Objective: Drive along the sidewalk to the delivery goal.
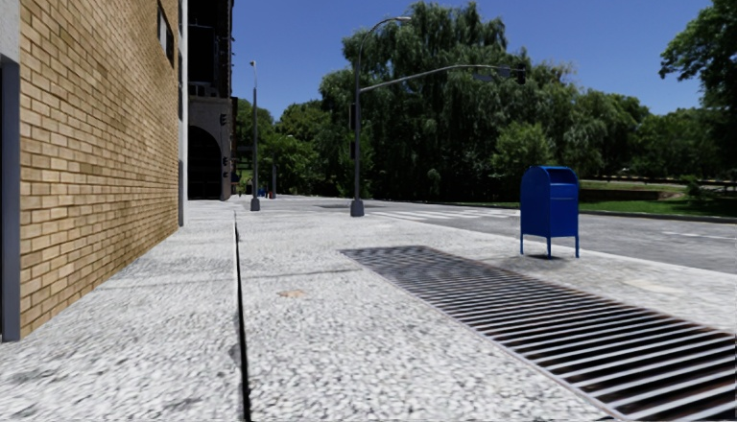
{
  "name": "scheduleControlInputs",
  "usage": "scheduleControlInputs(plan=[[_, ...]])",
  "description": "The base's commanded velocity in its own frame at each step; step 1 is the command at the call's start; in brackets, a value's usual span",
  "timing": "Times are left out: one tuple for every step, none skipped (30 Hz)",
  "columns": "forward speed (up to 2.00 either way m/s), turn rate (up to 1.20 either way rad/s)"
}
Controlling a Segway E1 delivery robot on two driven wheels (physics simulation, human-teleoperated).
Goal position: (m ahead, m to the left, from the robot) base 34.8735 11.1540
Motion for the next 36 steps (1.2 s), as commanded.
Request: scheduleControlInputs(plan=[[2.00, 0.43], [2.00, 0.43], [2.00, 0.43], [2.00, 0.43], [2.00, 0.44], [2.00, 0.44], [2.00, 0.44], [2.00, 0.44], [2.00, 0.44], [2.00, 0.44], [2.00, 0.44], [2.00, 0.44], [2.00, 0.44], [2.00, 0.44], [2.00, 0.44], [2.00, 0.44], [2.00, 0.44], [2.00, 0.44], [2.00, 0.44], [2.00, 0.44], [2.00, 0.44], [2.00, 0.44], [2.00, 0.44], [2.00, 0.44], [2.00, 0.44], [2.00, 0.44], [2.00, 0.44], [2.00, 0.44], [2.00, 0.44], [2.00, 0.44], [2.00, 0.44], [2.00, 0.44], [2.00, 0.40], [2.00, 0.00], [2.00, 0.00], [2.00, 0.00]])
